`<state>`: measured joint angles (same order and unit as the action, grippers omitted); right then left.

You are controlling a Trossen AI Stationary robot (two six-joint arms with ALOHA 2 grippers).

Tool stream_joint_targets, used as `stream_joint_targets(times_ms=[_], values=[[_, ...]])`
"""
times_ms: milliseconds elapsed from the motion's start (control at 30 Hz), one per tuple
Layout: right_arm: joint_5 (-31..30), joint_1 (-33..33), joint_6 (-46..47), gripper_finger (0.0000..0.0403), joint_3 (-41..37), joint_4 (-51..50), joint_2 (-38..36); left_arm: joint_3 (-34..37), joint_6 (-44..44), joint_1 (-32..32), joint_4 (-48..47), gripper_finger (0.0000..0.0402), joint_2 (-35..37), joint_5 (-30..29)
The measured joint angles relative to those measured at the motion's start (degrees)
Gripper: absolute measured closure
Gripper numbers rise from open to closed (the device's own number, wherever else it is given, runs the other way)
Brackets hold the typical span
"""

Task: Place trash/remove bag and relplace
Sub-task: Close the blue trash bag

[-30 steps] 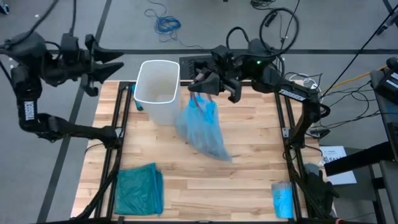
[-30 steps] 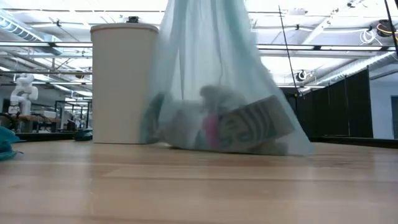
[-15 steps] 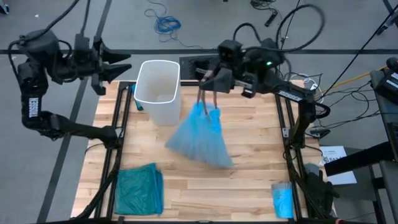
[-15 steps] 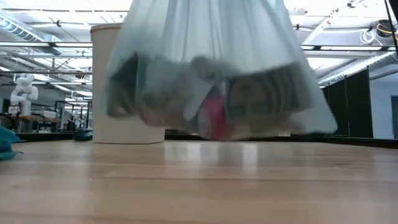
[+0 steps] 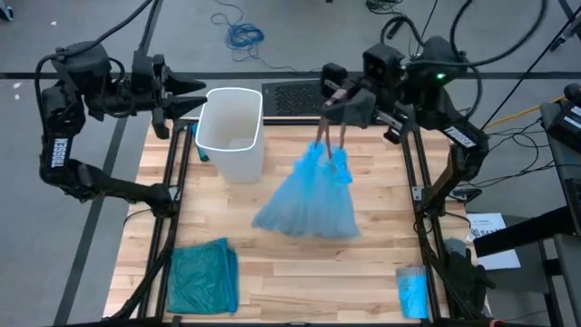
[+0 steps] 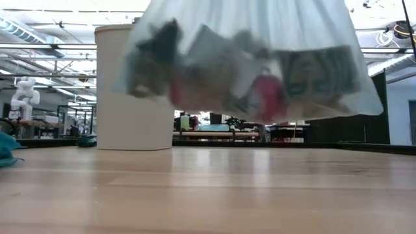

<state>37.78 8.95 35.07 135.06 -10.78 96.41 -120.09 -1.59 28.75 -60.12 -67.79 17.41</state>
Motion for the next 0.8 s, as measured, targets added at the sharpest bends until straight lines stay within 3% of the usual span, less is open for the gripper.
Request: stream_joint_targets(times_ms=[133, 333, 800], values=[[-3.86, 0.07, -3.77, 0.0403, -0.08, -6.01, -1.15, 0.00, 0.54, -0.02, -0.03, 0.0220, -0.06, 0.02], [-21.77, 0.49, -13.68, 0.0403, -0.11, -24.55, -3.40, 1.68, 0.55, 0.00, -0.01, 0.0220, -0.11, 0.00], [-22.73, 1.22, -15.02, 0.0403, -0.13, -25.10, -2.94, 8.66, 0.53, -0.02, 1.46, 0.0220, -2.36, 1.76]])
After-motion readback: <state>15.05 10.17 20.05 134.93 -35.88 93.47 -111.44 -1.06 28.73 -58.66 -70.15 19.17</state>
